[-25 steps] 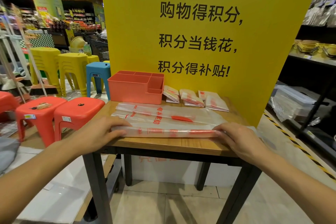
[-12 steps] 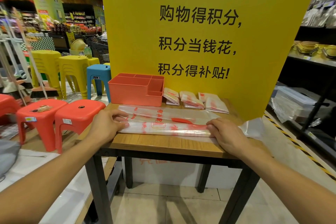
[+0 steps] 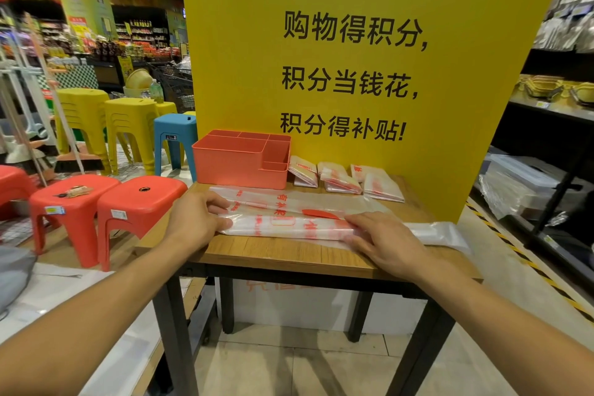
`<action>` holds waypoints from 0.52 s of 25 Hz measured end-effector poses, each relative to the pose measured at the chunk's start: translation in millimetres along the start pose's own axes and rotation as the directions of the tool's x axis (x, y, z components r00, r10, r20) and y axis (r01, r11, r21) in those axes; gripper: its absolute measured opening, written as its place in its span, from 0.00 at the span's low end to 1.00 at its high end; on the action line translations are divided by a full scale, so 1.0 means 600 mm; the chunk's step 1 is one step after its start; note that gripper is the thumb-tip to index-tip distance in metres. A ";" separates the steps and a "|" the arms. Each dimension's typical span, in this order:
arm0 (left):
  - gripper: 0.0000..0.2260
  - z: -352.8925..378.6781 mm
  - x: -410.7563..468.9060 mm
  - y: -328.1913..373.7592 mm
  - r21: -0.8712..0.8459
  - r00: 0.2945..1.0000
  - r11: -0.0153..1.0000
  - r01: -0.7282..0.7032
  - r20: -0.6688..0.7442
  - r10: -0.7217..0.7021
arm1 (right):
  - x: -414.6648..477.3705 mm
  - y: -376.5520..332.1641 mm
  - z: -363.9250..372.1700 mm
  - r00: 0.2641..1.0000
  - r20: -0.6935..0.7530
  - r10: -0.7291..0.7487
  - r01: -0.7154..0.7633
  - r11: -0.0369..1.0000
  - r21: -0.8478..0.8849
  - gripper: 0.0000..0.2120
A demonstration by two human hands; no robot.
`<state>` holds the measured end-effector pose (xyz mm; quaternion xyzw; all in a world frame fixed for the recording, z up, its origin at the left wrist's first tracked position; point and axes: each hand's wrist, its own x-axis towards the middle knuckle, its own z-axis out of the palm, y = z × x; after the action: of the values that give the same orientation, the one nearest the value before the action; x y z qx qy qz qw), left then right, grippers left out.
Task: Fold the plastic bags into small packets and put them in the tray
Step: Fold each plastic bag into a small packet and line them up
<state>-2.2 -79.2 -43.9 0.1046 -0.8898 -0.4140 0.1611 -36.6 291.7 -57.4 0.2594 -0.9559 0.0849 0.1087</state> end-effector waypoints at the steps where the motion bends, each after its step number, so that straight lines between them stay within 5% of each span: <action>1: 0.15 -0.008 0.003 -0.003 -0.011 1.000 1.000 0.028 0.007 -0.028 | 0.002 -0.014 0.002 1.000 0.001 -0.026 0.026 1.000 -0.016 0.28; 6: 0.13 -0.032 0.017 -0.013 0.072 0.994 0.991 0.109 0.004 -0.110 | 0.027 -0.089 0.031 0.994 0.021 -0.109 0.110 0.990 -0.093 0.33; 13: 0.10 0.000 -0.005 -0.009 0.466 0.990 0.876 -0.125 0.001 0.141 | 0.033 -0.104 0.060 0.994 0.112 -0.009 0.021 0.994 -0.108 0.38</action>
<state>0.5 -81.5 -48.6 0.0855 -0.9653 -0.1748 0.1742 -27.1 221.1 -80.7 0.2648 -0.9616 0.0170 0.0700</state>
